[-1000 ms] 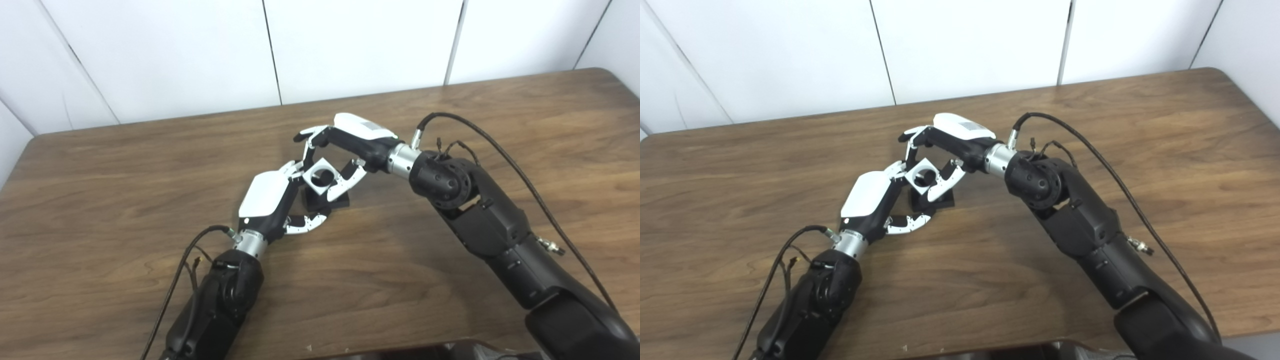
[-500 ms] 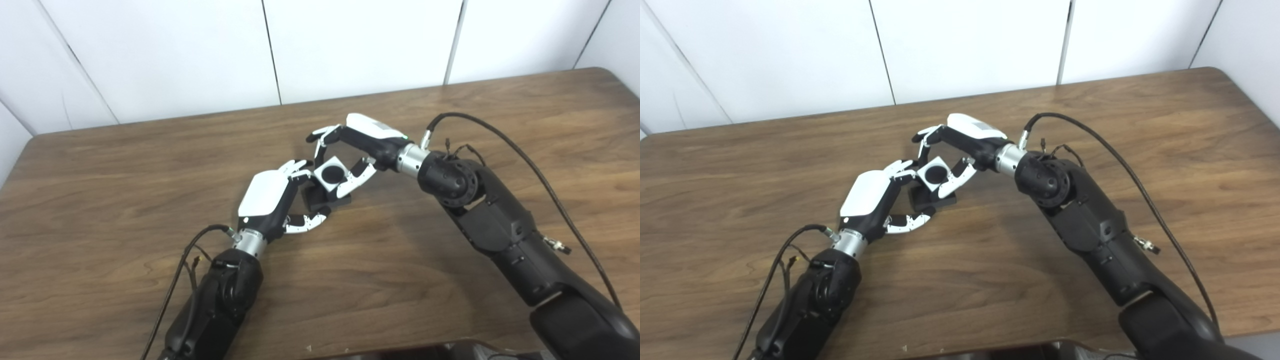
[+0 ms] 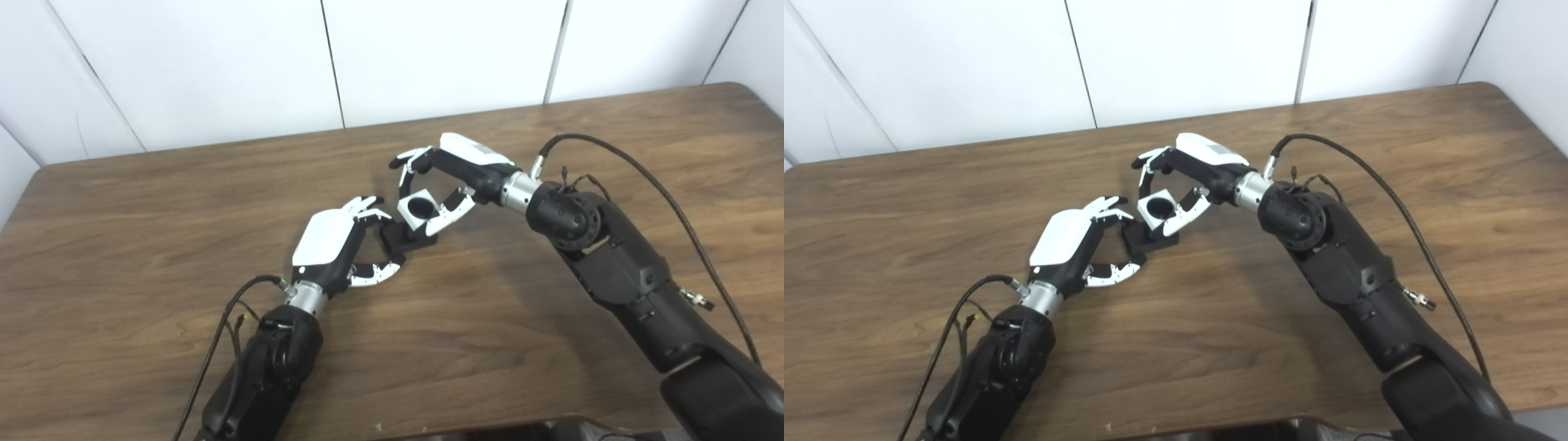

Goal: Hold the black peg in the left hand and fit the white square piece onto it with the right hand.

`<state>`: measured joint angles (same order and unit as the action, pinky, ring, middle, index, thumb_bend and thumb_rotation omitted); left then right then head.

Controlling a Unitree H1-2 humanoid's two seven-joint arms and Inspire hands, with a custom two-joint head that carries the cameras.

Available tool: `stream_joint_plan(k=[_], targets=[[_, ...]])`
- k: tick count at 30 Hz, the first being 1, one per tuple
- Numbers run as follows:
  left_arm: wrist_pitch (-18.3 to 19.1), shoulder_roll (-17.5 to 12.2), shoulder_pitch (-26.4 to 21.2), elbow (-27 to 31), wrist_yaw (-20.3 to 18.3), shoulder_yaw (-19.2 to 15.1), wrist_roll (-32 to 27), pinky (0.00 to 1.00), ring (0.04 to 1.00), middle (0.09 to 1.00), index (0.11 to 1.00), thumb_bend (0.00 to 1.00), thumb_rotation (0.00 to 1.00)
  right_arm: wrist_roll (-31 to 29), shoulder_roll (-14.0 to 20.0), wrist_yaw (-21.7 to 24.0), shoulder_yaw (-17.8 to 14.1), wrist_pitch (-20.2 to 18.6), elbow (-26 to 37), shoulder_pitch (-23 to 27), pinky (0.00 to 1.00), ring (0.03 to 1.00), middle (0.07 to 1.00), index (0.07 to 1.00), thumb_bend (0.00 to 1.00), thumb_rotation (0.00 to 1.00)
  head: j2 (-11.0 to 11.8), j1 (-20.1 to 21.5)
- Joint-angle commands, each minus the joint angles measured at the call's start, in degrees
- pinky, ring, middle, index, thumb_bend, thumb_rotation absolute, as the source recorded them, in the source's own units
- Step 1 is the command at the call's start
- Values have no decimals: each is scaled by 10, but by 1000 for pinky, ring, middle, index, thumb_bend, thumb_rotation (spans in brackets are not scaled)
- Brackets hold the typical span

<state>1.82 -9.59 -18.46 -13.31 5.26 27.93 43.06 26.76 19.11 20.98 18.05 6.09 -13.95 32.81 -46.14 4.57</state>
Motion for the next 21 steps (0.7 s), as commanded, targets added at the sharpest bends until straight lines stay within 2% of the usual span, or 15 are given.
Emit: stream_joint_plan(k=[1, 2, 3, 4, 6, 8, 13, 21], targets=[[14, -13, 24, -15, -46, 15, 7, 835, 927, 906, 631, 715, 284, 13, 19, -8, -2, 9, 0, 19, 892, 877, 855, 607, 720, 283, 0, 0], [13, -13, 24, -15, -45, 15, 6, 834, 927, 905, 631, 716, 284, 14, 21, 0, 2, 3, 1, 20, 891, 877, 857, 645, 788, 323, -1, 0], [13, -13, 23, -16, -44, 15, 7, 832, 927, 905, 630, 715, 279, 16, 25, 19, 9, -10, 3, 23, 832, 896, 889, 743, 914, 419, -1, 0], [13, -13, 23, -16, -44, 15, 7, 831, 927, 905, 630, 714, 281, 17, 28, 33, 14, -20, 5, 25, 825, 923, 922, 807, 957, 476, -1, -1], [14, -12, 22, -16, -45, 15, 8, 831, 929, 905, 631, 712, 286, 17, 33, 60, 22, -39, 10, 28, 819, 949, 962, 887, 993, 532, -1, -1], [16, -11, 22, -16, -44, 15, 8, 830, 927, 904, 631, 711, 289, 15, 38, 81, 28, -55, 15, 29, 841, 972, 990, 964, 1000, 545, -2, -4], [13, -7, 20, -25, -38, 14, 7, 824, 923, 903, 629, 706, 288, 14, 40, 85, 27, -57, 18, 23, 887, 989, 1000, 1000, 1000, 525, -3, -7], [4, 4, 16, -40, -13, 4, 2, 804, 902, 878, 605, 690, 244, -1, 38, 66, 12, -46, 7, 23, 789, 948, 1000, 1000, 1000, 533, 0, -8]])
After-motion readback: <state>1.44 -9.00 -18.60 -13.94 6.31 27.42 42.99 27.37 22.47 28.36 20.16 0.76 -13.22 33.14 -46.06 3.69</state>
